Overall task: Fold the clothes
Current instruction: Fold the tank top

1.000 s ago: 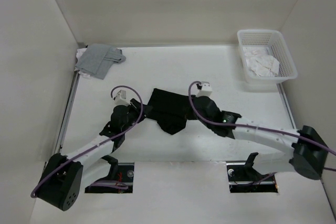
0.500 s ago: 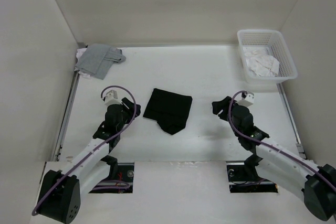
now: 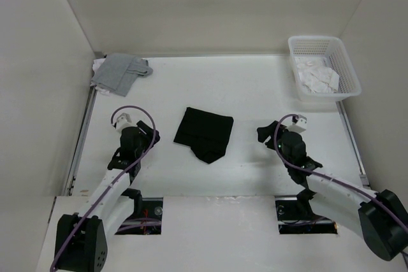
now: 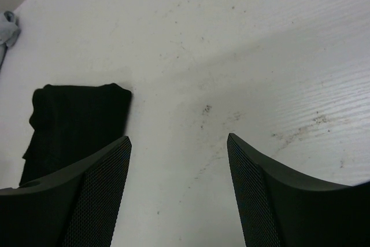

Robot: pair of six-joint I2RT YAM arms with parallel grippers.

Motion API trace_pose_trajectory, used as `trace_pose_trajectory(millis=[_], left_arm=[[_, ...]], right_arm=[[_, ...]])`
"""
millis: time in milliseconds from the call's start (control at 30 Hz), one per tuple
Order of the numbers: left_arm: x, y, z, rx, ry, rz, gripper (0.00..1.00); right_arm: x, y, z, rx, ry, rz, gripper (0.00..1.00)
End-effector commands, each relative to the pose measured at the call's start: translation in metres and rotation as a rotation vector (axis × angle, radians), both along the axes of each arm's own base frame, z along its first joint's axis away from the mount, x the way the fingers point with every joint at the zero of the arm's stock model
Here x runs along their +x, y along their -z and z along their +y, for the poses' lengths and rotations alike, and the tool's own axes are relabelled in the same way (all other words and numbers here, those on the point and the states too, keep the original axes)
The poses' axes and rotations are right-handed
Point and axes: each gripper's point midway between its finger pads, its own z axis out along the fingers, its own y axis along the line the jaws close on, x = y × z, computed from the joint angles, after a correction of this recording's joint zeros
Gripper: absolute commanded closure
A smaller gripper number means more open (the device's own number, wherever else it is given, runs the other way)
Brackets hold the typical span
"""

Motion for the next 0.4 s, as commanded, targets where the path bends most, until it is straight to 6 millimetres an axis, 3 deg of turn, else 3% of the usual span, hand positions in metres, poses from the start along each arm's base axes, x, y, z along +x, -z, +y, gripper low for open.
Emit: trace_pose_trajectory(millis=[0,367], left_arm=[[0.015,-0.027,-0.011,-0.004,0.044,-0.076,0.47],[0.021,-0.026,-0.028,0.017,0.105,-0.067,0.45]], right_arm=[[0.012,-0.019,0.008,0.030,-0.019,-0.052,0.28],[0.012,-0.017,0.008,0.029,-0.017,-0.047,0.27]])
